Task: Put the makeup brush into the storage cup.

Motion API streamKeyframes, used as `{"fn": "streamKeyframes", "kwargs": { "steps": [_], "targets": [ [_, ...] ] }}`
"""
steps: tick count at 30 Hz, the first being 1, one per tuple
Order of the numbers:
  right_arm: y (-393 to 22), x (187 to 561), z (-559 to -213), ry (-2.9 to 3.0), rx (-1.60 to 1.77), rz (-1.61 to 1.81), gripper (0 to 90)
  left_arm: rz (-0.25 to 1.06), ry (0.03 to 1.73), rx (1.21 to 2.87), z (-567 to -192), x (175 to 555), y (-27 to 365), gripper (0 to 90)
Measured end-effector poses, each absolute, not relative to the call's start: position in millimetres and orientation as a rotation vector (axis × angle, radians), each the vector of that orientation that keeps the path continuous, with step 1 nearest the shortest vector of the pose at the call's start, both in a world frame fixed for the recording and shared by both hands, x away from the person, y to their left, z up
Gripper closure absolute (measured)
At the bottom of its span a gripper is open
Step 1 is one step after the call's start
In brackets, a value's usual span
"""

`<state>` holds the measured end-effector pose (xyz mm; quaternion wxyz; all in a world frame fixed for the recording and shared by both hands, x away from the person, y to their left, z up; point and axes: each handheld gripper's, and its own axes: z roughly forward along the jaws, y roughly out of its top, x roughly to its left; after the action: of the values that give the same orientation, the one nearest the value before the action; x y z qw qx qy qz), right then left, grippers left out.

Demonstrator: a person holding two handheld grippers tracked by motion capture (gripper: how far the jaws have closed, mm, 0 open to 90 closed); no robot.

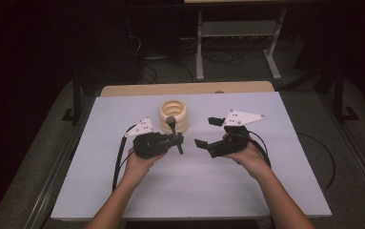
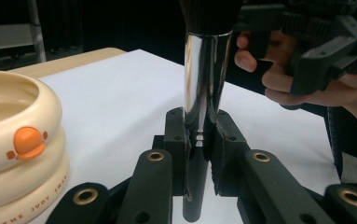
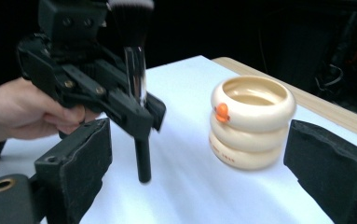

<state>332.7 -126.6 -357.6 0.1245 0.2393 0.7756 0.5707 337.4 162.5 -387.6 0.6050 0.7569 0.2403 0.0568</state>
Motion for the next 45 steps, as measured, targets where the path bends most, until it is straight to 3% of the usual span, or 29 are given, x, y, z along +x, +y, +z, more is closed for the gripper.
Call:
{"fn": "streamKeyframes", "kwargs": {
  "steps": [45],
  "targets": [
    [-210.4, 278.3, -397.6, 2.13, 0.902, 1.584, 6.9, 0.215, 0.561, 1.764, -363.0, 369.2, 183.1, 78.4]
  ]
}}
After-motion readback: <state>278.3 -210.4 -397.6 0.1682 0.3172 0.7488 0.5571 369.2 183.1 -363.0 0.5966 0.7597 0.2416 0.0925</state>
